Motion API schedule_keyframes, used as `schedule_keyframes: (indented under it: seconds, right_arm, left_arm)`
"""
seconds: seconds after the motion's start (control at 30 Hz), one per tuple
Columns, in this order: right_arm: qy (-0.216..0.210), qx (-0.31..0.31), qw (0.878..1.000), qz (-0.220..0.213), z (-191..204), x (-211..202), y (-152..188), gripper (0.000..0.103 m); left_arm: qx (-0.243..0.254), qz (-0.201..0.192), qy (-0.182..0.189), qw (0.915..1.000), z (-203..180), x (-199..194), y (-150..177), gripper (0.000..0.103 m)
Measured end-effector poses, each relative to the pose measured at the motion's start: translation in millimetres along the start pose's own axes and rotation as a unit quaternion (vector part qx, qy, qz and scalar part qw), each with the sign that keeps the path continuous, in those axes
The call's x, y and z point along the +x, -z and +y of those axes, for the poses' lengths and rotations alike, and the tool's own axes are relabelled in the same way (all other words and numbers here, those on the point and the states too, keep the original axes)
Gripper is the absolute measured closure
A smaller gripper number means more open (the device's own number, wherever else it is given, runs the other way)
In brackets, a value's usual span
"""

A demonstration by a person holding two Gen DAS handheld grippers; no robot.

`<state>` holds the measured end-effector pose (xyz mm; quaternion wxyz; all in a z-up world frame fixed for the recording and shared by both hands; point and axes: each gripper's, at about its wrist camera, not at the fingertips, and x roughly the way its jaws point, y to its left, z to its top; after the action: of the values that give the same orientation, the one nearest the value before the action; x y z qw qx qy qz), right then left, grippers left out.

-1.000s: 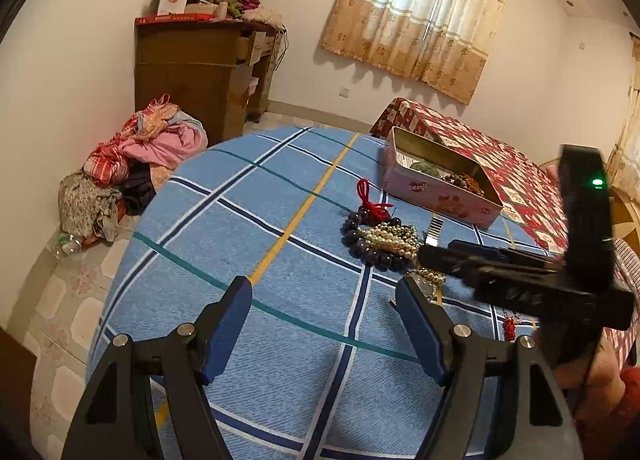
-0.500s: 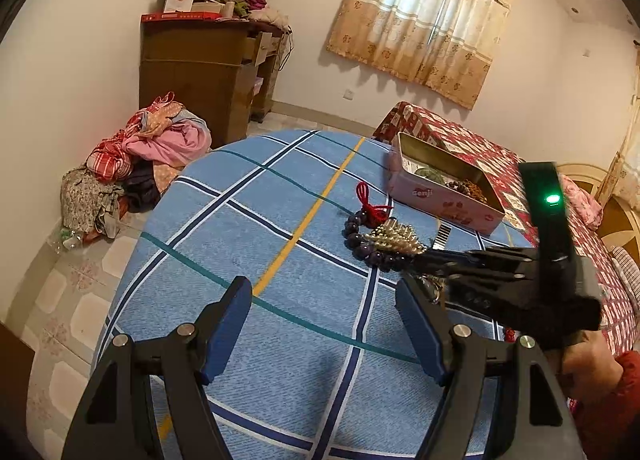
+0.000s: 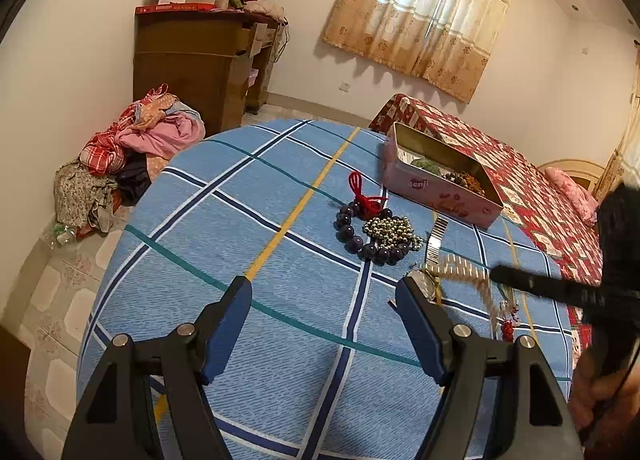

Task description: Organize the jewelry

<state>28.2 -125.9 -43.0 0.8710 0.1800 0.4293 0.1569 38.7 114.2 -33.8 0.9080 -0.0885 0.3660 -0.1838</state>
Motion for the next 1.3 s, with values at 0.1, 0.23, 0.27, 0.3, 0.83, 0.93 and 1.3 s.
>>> schedule_keyframes:
  seconds: [0.1, 0.23, 0.27, 0.3, 0.83, 0.93, 1.3]
  right_arm:
    - [-0.030, 0.014, 0.999, 0.028, -1, 3, 14, 0.093]
    - [0.001, -0.025, 0.999, 0.029, 10, 2, 20, 0.069]
    - [0.009, -0.032, 0.999, 0.022, 11, 0, 20, 0.058]
    - [0.012, -0.038, 0.999, 0.015, 10, -2, 21, 0.044]
    - [0.052, -0.065, 0.996, 0.039, 12, 16, 34, 0.087]
    - [-0.038, 0.028, 0.999, -0.007, -13, -16, 23, 0.094]
    - [-0.041, 0.033, 0.996, -0.065, -13, -53, 16, 0.092]
  left_arm:
    - [0.003, 0.003, 0.000, 1.0000, -3, 2, 0, 0.029]
    - [0.013, 0.004, 0.002, 0.9999, -10, 2, 0, 0.029]
    - [0.017, 0.003, 0.001, 0.9999, -11, 2, 0, 0.029]
    - [0.021, 0.003, 0.000, 0.9998, -13, 1, 0, 0.029]
    - [0.068, 0.041, 0.030, 0.9964, -32, 12, 4, 0.029]
    - [0.079, 0.055, 0.046, 0.9943, -41, 19, 5, 0.029]
    - [0.115, 0.100, 0.078, 0.9852, -81, 68, -7, 0.029]
